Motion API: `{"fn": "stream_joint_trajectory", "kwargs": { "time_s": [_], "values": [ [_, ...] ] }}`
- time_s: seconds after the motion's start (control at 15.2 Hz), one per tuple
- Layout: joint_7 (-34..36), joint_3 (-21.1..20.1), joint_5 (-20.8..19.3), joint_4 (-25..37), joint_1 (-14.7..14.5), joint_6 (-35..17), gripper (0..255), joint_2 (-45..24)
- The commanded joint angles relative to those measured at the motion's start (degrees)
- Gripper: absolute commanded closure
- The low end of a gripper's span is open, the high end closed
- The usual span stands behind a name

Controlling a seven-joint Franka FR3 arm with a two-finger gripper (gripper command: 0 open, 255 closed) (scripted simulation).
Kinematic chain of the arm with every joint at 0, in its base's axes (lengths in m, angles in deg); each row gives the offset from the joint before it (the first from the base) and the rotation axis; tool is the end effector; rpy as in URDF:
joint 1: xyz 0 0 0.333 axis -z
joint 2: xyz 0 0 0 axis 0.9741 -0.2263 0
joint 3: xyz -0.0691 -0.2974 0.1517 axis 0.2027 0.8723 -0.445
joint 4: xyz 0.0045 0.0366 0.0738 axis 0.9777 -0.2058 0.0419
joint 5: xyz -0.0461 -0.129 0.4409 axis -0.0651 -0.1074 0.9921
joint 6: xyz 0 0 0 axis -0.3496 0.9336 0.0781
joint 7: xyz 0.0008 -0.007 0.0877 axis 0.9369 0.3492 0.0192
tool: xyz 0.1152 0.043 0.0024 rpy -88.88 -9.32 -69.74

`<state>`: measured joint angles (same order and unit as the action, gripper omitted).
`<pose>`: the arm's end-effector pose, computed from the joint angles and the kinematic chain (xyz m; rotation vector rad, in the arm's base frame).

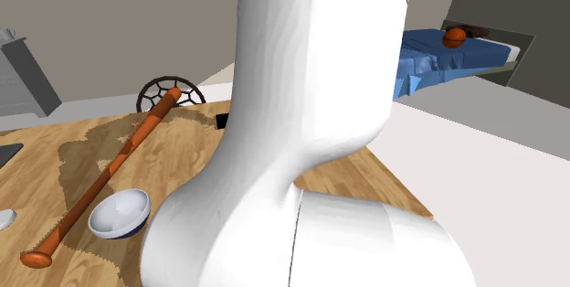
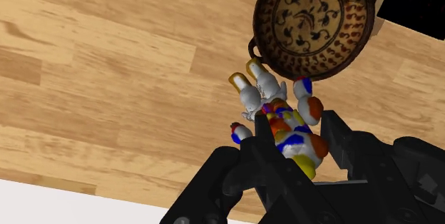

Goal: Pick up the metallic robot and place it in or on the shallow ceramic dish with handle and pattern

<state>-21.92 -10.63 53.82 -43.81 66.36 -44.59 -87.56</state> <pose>0.6776 0.2834 0.3146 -2.9457 0.7705 -0.0944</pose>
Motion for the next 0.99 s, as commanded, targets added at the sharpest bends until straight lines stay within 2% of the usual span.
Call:
{"fn": "stream_joint_trajectory", "kwargs": {
  "time_s": [0.0, 0.46, 0.92],
  "values": [
    [2.7, -0.3, -0.9, 4.5, -2.2, 2.4, 255, -2.1],
    [9.4, -0.6, -3.4, 20.4, -9.1, 10.0, 255, -10.5],
    [9.6, -0.3, -4.0, 18.0, -9.2, 5.7, 255, -12.4]
  ]
}}
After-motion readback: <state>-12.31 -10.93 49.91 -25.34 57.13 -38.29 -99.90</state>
